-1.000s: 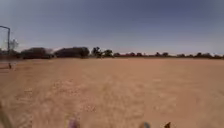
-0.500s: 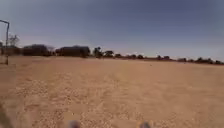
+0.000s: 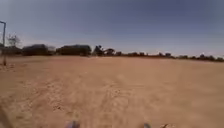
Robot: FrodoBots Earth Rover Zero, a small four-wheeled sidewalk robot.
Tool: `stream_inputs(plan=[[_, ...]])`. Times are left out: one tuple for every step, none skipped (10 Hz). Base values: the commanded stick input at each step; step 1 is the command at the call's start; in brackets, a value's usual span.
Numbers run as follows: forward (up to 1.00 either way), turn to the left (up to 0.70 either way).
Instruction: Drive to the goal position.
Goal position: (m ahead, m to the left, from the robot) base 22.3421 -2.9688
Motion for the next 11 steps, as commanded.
stream_inputs(plan=[[0.7, 0.0], [0.7, 0.0], [0.7, 0.0], [0.7, 0.0], [0.7, 0.0], [0.7, 0.0], [0.7, 0.0], [0.7, 0.0], [0.7, 0.0], [0.7, 0.0], [0.7, 0.0]])
